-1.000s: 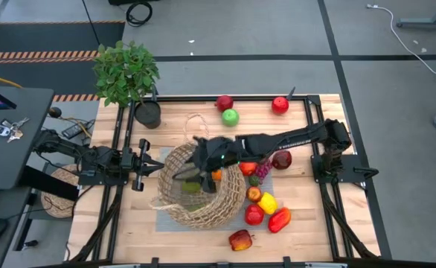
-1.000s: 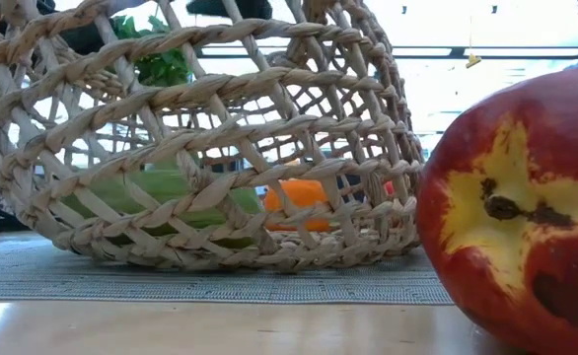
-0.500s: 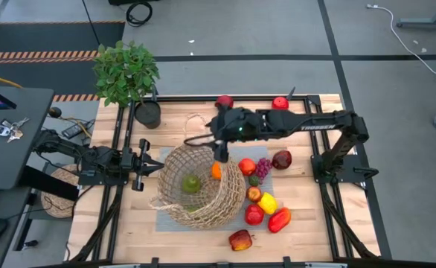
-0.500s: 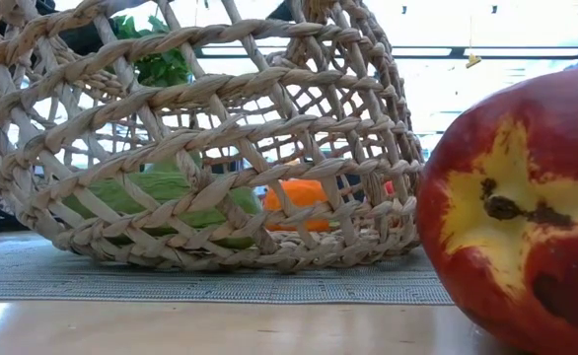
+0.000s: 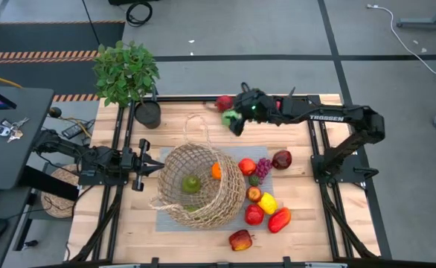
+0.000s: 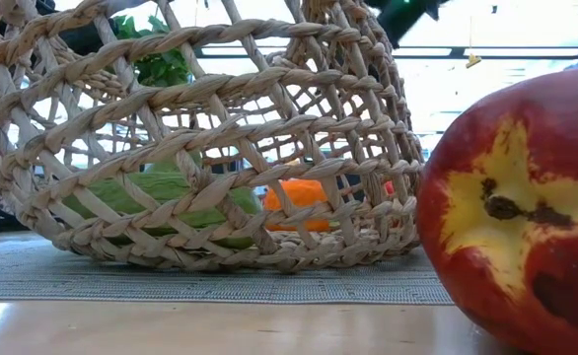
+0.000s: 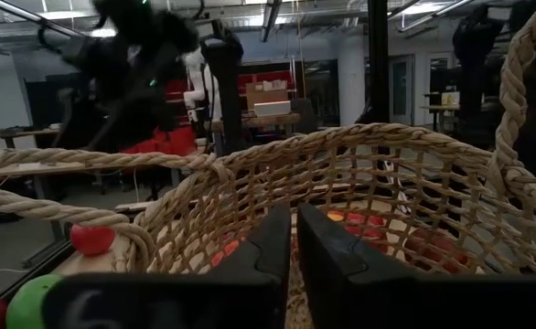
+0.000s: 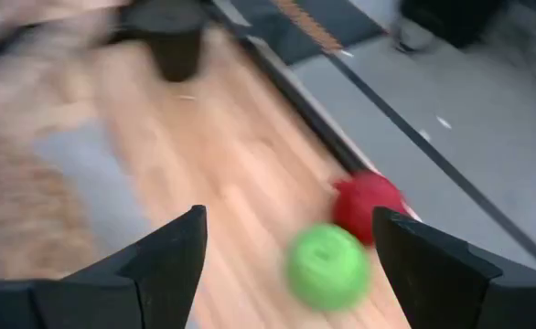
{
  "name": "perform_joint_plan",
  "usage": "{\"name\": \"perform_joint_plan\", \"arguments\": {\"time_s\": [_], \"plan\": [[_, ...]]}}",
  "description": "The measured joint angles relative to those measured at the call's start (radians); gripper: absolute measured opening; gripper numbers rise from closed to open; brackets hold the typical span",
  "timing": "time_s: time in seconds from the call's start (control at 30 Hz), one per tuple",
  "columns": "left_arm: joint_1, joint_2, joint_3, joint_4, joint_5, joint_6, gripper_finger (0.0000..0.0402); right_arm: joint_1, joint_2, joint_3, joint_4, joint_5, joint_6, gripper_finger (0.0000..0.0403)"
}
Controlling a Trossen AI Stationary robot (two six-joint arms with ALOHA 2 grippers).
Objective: Build produce basket
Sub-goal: Put the green apple into the brown basket
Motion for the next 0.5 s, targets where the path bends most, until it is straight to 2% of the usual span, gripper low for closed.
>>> {"name": "perform_joint_plan", "arguments": {"time_s": [0.1, 0.27, 0.5], "plan": [[0.0, 0.0, 0.0, 0.0, 0.0, 0.0, 0.0029, -0.06, -0.042, -0.107, 0.059, -0.015, 0.036, 0.0321], [0.0, 0.0, 0.0, 0.0, 0.0, 0.0, 0.0036, -0.101, -0.065, -0.238, 0.168, -0.142, 0.044, 0.0343], [0.0, 0.0, 0.0, 0.0, 0.0, 0.0, 0.0029, -0.095, 0.018, -0.327, 0.33, -0.125, -0.015, 0.0383]]}}
